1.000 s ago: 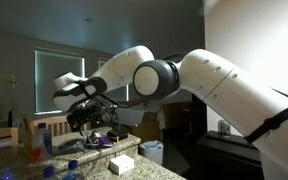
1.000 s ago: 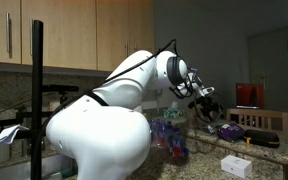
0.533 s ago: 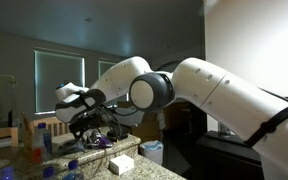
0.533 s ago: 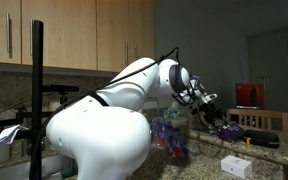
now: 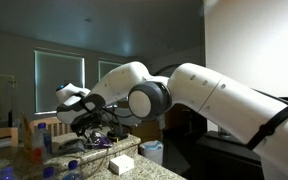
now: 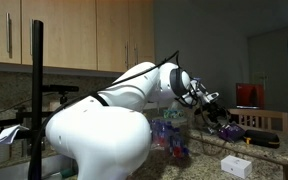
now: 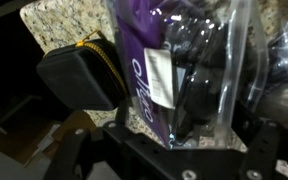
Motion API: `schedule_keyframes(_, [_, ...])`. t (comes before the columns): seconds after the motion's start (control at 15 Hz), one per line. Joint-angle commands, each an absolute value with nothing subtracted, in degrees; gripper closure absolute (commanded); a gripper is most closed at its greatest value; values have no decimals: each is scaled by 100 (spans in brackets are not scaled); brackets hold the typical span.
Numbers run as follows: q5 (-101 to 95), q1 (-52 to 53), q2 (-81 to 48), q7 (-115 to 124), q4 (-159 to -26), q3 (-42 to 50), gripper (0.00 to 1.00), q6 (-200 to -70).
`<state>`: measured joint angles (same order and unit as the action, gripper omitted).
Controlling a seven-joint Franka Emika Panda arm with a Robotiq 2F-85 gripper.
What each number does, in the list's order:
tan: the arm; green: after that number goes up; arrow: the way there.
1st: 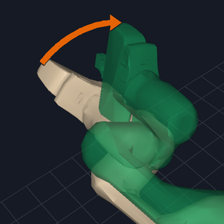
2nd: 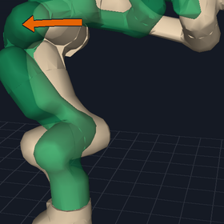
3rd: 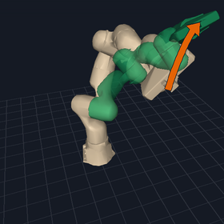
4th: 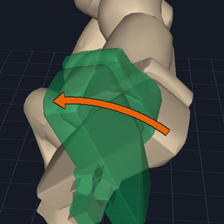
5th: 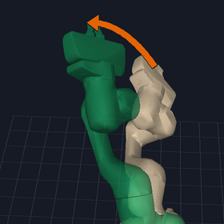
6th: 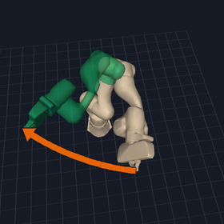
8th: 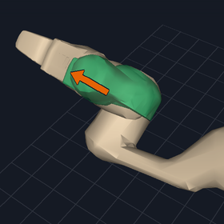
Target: Pick up the plastic and put it on the counter
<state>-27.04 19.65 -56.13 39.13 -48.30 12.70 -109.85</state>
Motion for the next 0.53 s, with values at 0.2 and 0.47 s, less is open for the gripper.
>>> schedule_keyframes(0.2, [-3216,2146,-5955,4153,-4322,1805,0,-10771])
schedule_keyframes(0.47, [-3259,2157,-6192,4090,-4212,2019,0,-10530])
